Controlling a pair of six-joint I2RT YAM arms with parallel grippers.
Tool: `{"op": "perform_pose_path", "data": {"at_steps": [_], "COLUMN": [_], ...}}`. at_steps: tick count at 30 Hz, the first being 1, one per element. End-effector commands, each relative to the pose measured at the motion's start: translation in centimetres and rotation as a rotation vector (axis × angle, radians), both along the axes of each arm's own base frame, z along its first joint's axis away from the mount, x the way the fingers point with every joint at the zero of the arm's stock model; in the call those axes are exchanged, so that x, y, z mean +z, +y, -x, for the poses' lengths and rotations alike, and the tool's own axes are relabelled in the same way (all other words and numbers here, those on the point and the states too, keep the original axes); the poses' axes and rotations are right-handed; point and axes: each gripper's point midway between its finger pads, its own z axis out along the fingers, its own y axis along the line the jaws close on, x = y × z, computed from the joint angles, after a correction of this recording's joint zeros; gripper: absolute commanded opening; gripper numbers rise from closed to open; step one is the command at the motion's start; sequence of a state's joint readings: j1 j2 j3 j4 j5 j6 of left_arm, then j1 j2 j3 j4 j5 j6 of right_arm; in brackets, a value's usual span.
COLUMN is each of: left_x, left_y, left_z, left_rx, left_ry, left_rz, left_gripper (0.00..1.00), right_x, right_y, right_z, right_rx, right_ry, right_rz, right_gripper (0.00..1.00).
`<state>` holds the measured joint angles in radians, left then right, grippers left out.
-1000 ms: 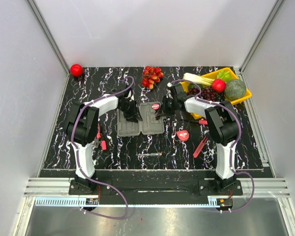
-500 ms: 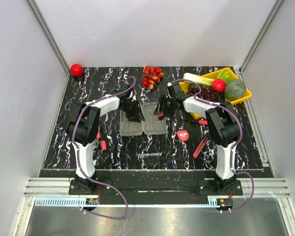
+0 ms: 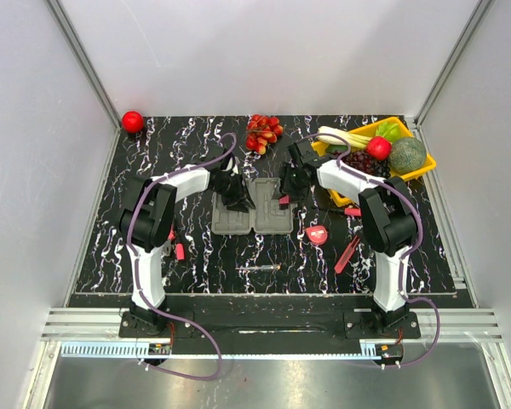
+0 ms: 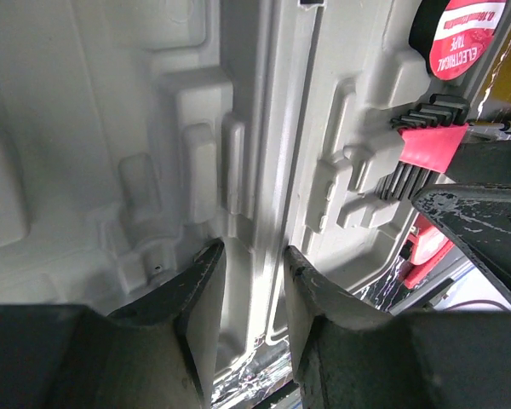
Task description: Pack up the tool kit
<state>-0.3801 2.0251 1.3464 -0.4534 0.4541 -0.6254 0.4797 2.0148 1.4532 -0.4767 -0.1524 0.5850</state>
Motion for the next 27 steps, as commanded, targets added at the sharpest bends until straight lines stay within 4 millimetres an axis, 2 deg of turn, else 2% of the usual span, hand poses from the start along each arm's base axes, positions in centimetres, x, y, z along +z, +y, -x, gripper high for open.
{"op": "perform_pose_path", "data": {"at_steps": [1,6,9,19,24,27], "left_x": [-2.9,-3.2,-3.2,-3.2,-3.3,-3.3], "left_y": [1.2,1.4,1.4,1.3,1.4,1.4], "left_z": [1.0,1.2,1.2,1.3,1.4,1.4], "left_rx": [0.024,0.024,0.023,0.018,0.015,0.017], "left_ry": [0.069,0.075,0.074,0.075,0.076,0.077], "left_rz": [-0.068,-0.075,-0.073,-0.073,-0.073,-0.074], "left_gripper": [0.36,0.35,0.35,0.35,0.35,0.35], "right_x": [1.7,1.9,2.2,3.3,3.2,2.9], "right_y": [-2.9,-3.8,-4.1,-1.9,-0.8,-0.5], "right_z": [0.4,0.2,-0.1,-1.5,-1.9,-2.0], "right_rx": [-0.058,-0.063,-0.058,0.045,0.076,0.076], "right_ry": [-0.011,-0.030,-0.040,-0.140,-0.153,-0.150], "right_rz": [0.118,0.168,0.187,0.166,0.167,0.182], "right_gripper": [0.59,0.42,0.38,0.21,0.10,0.08]}}
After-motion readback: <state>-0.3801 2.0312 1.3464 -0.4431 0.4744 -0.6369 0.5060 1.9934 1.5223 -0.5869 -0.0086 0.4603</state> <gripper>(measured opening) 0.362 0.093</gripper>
